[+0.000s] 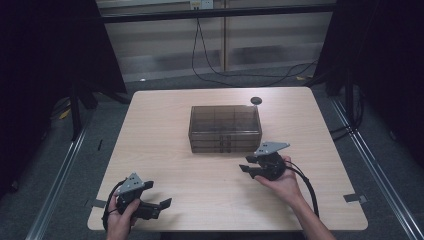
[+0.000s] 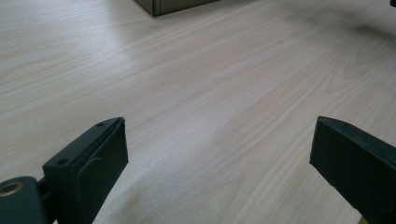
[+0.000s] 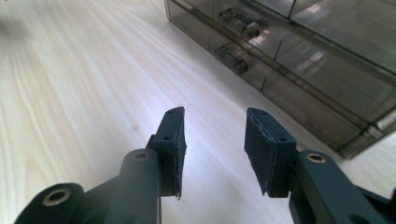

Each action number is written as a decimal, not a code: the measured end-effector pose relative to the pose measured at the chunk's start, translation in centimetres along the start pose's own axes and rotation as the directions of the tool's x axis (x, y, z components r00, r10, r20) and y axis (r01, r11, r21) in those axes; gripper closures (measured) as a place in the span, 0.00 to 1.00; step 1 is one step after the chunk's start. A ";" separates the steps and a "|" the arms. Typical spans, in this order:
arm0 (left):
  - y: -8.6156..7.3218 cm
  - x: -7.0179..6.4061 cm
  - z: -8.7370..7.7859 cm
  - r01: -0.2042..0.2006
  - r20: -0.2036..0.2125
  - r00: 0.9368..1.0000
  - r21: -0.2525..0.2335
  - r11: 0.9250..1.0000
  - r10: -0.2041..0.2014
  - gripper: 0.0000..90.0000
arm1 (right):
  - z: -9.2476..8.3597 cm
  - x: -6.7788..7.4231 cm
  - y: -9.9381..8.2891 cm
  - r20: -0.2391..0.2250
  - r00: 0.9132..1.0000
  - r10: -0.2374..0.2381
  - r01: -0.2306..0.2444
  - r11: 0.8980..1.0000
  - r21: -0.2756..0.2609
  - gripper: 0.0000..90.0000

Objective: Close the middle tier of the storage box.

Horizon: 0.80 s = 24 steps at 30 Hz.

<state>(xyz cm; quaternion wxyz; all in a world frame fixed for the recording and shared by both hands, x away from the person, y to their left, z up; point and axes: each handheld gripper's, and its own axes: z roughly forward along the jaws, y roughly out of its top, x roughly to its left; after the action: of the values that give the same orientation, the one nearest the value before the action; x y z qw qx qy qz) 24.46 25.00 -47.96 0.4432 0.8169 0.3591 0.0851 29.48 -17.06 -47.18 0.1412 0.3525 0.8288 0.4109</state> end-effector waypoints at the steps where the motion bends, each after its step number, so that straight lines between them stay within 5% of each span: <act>1: 0.0 0.0 0.0 0.000 -0.003 1.000 -0.001 1.000 0.000 0.05 | -0.2 0.0 -0.1 -0.001 1.000 0.001 -0.001 1.000 0.000 0.64; 24: -0.2 -0.1 -0.2 0.012 -0.012 1.000 -0.013 1.000 -0.012 0.05 | -5.9 0.4 -4.0 0.071 0.994 0.083 -0.081 0.996 -0.024 0.49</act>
<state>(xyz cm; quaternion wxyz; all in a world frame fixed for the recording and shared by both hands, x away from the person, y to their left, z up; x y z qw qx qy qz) 24.24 25.09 -47.97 0.4468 0.8113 0.3662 0.0897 24.29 -21.88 -46.63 0.1576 0.3992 0.8036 0.4123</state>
